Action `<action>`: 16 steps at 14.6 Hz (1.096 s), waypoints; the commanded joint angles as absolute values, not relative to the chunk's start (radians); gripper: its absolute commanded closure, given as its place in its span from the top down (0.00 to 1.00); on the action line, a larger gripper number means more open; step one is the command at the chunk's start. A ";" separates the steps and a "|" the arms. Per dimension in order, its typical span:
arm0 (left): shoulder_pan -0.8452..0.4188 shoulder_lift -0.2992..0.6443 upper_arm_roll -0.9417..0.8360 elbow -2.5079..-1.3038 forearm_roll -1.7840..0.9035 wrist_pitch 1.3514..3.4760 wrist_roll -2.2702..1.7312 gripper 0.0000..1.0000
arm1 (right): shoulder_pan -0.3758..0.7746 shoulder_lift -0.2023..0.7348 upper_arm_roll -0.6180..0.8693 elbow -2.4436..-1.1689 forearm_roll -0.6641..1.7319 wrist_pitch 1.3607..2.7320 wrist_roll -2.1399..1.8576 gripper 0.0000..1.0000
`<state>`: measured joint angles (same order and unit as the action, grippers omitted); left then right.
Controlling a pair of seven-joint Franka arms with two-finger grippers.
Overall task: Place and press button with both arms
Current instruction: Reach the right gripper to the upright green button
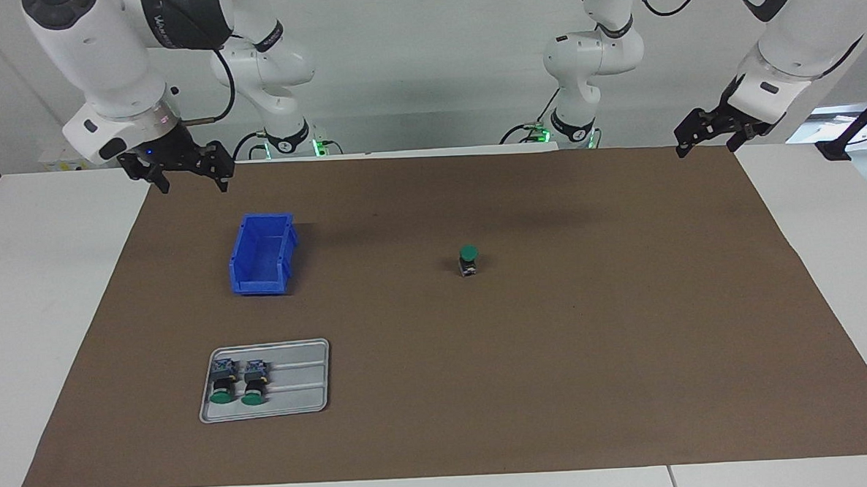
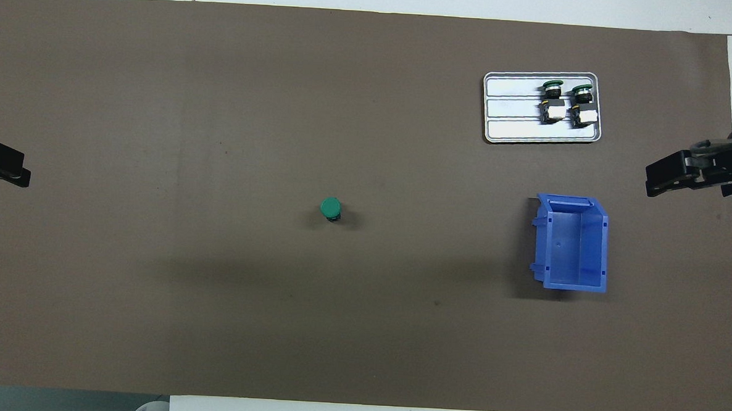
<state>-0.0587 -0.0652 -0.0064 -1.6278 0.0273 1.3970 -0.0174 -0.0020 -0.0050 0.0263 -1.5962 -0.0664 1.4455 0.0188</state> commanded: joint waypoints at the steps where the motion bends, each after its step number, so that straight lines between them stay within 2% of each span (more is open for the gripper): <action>1: -0.052 -0.084 -0.012 -1.640 0.049 1.390 -0.006 1.00 | -0.011 -0.029 0.029 -1.626 -0.057 1.463 -0.003 1.00; 11: -0.061 -0.086 -0.014 -1.643 0.051 1.385 -0.072 1.00 | -0.015 -0.029 0.031 -1.629 -0.046 1.479 -0.009 1.00; 14: -0.051 -0.092 -0.014 -1.658 0.055 1.384 -0.077 1.00 | 0.017 -0.034 0.041 -1.644 0.014 1.539 -0.023 1.00; 16: -0.051 -0.094 -0.012 -1.664 0.055 1.385 -0.080 1.00 | 0.093 -0.029 0.046 -1.646 0.088 1.592 -0.066 1.00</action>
